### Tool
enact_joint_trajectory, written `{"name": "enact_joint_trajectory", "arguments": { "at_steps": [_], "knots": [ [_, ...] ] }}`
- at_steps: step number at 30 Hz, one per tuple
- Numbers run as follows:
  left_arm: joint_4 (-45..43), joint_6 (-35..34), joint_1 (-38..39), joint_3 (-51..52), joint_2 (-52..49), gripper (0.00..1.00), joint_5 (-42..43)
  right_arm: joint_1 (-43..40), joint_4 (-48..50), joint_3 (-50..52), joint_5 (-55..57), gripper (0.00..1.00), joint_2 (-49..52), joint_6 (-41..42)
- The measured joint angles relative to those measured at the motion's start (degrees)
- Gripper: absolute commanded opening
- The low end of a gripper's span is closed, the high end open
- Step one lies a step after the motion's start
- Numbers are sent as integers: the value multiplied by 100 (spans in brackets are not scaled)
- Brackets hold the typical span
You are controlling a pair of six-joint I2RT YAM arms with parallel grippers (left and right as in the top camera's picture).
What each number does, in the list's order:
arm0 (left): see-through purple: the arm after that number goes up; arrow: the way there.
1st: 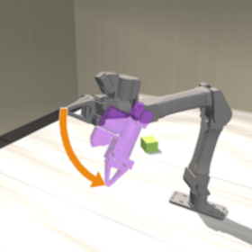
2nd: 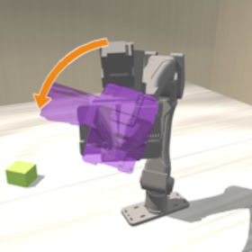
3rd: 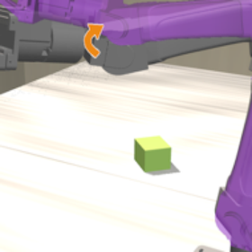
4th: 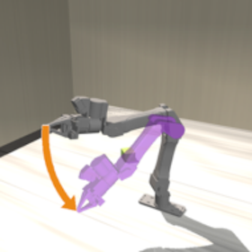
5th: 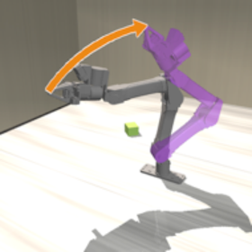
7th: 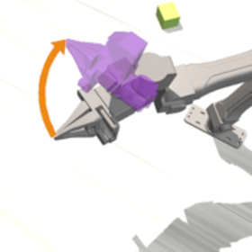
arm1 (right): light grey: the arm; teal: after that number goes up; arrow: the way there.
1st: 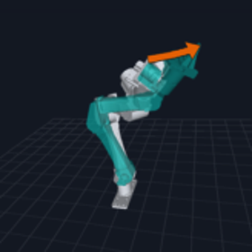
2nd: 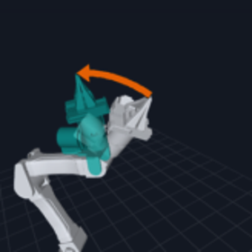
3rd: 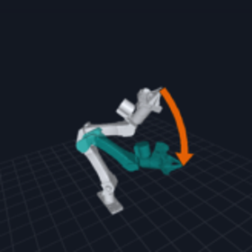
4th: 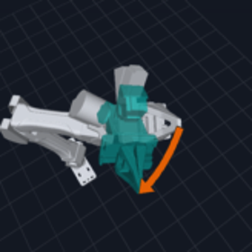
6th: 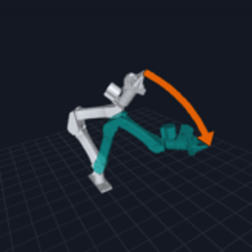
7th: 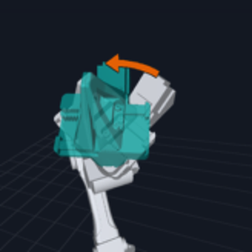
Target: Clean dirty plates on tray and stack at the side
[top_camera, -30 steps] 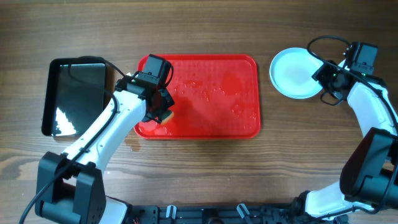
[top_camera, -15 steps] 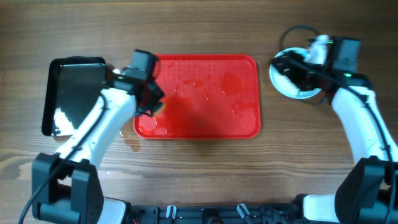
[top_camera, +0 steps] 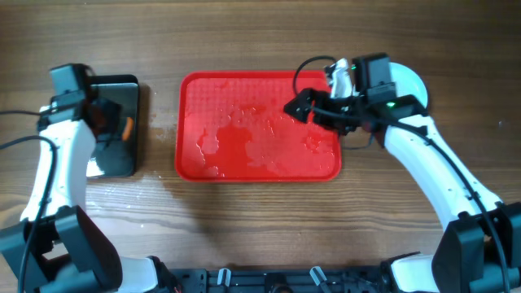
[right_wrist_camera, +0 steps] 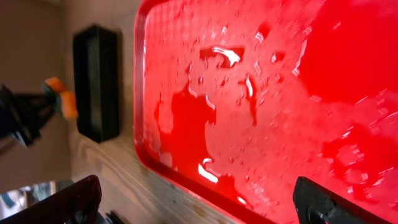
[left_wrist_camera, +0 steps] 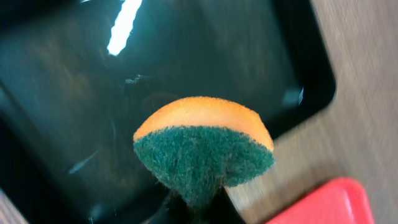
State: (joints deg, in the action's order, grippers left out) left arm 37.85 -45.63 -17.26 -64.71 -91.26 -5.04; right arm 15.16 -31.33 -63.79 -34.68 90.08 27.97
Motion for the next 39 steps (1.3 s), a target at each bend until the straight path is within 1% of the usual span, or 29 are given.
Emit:
{"name": "enact_joint_trajectory", "arguments": {
  "at_steps": [1,2,3,9,11,15,17,20,23,25,26,28,29,30,34,39],
  "knots": [
    [-83,-24,-136,0,-26,67,0,92,-48,0,72,100,0,11],
    [-107,-9,-251,0,-52,93,0,208,-111,0,170,100,0,33],
    [-105,15,-356,0,-83,100,0,323,-155,0,275,100,0,48],
    [-140,-11,-520,0,-199,100,103,723,-238,0,691,100,0,142],
    [-146,-11,-520,0,-199,93,339,758,-341,0,715,100,0,164],
    [-96,-13,-520,0,-184,86,955,758,-710,13,713,100,-225,184],
    [50,-13,-520,0,-109,82,1189,758,-970,24,710,100,-540,181],
    [343,81,-511,7,192,84,1493,761,-1386,28,739,100,-1292,164],
    [391,501,-417,11,678,89,2037,758,-1954,28,844,100,-2162,107],
    [485,903,-243,11,1036,88,2531,769,-2433,26,968,100,-2719,92],
    [562,1014,-146,11,1176,84,2686,769,-2588,26,1034,100,-2933,103],
    [815,1211,131,11,1486,85,2968,798,-3051,26,1292,100,-3449,186],
    [922,1305,284,11,1624,90,3077,802,-3228,28,1397,100,-3639,216],
    [990,1357,398,11,1711,99,3150,802,-3442,28,1539,100,-3853,240],
    [1165,1521,981,11,1910,100,3314,807,-3967,28,1961,100,-4631,286],
    [1233,1563,1429,11,1912,100,3381,807,-4068,28,2212,100,-5160,308]
  ]
}}
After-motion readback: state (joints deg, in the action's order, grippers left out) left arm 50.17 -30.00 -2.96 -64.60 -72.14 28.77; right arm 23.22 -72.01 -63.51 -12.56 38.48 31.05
